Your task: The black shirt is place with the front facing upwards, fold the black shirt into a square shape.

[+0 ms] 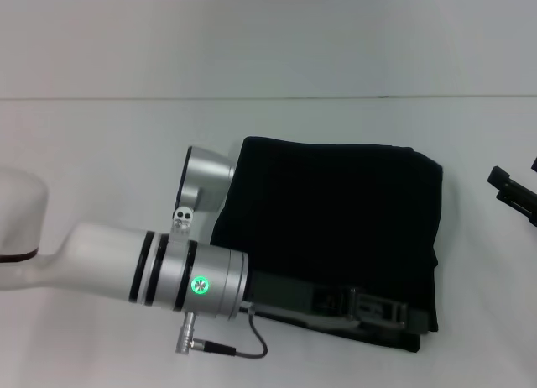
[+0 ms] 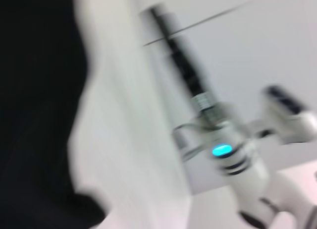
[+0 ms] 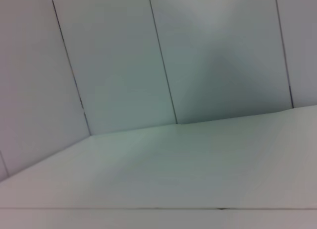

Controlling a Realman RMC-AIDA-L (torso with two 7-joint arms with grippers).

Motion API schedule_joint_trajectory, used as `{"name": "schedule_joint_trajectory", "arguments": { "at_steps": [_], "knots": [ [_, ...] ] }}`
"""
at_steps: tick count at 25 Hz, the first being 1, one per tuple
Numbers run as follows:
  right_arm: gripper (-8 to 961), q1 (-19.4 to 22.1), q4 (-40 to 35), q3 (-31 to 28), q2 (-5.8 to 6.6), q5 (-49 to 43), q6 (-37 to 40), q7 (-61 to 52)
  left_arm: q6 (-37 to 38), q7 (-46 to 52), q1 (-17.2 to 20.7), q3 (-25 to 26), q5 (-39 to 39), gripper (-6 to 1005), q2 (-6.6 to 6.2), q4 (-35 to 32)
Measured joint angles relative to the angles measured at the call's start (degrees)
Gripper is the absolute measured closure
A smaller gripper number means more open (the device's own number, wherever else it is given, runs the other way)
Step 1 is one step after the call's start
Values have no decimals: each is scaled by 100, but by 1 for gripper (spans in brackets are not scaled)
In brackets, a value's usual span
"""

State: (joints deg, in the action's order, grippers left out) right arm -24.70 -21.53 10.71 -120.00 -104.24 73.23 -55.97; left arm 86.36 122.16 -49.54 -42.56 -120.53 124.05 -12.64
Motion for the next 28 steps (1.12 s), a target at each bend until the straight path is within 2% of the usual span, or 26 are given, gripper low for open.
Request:
{"name": "schedule_joint_trajectory", "arguments": {
  "at_steps": [3, 6, 7, 8, 11, 14, 18, 22, 25, 28],
  "knots": [
    [25, -18, -4, 64, 24, -37, 87, -305, 418, -813, 168, 101, 328, 464, -4, -309],
    [25, -34, -200, 399, 82, -74, 217, -1159, 559, -1221, 360, 132, 523, 340, -13, -599],
    [25, -56, -342, 698, 141, -77, 261, -1782, 597, -1445, 498, 157, 611, 298, -18, -826],
    [25, -56, -342, 698, 141, -77, 261, -1782, 560, -1852, 776, 239, 733, 257, -18, -1270],
    [26, -139, -584, 1325, 318, -94, 307, -2993, 481, -2185, 1036, 495, 925, 180, -58, -1581],
    [26, -327, -700, 2014, 546, -197, 530, -3840, 331, -2342, 1151, 839, 1082, 103, -145, -1604],
    [26, -649, -726, 2319, 689, -456, 672, -4644, 31, -2444, 1232, 1198, 1126, 108, -216, -1545],
    [26, -929, -903, 2330, 784, -1023, 314, -6139, -61, -2456, 1275, 1349, 1133, 108, -221, -1525],
    [26, -962, -1034, 2325, 825, -1195, 206, -6552, -103, -2459, 1288, 1350, 1134, 108, -222, -1523],
    [26, -1016, -1150, 2332, 953, -1481, -49, -7200, -121, -2462, 1295, 1333, 1122, 108, -241, -1522]
  ]
}}
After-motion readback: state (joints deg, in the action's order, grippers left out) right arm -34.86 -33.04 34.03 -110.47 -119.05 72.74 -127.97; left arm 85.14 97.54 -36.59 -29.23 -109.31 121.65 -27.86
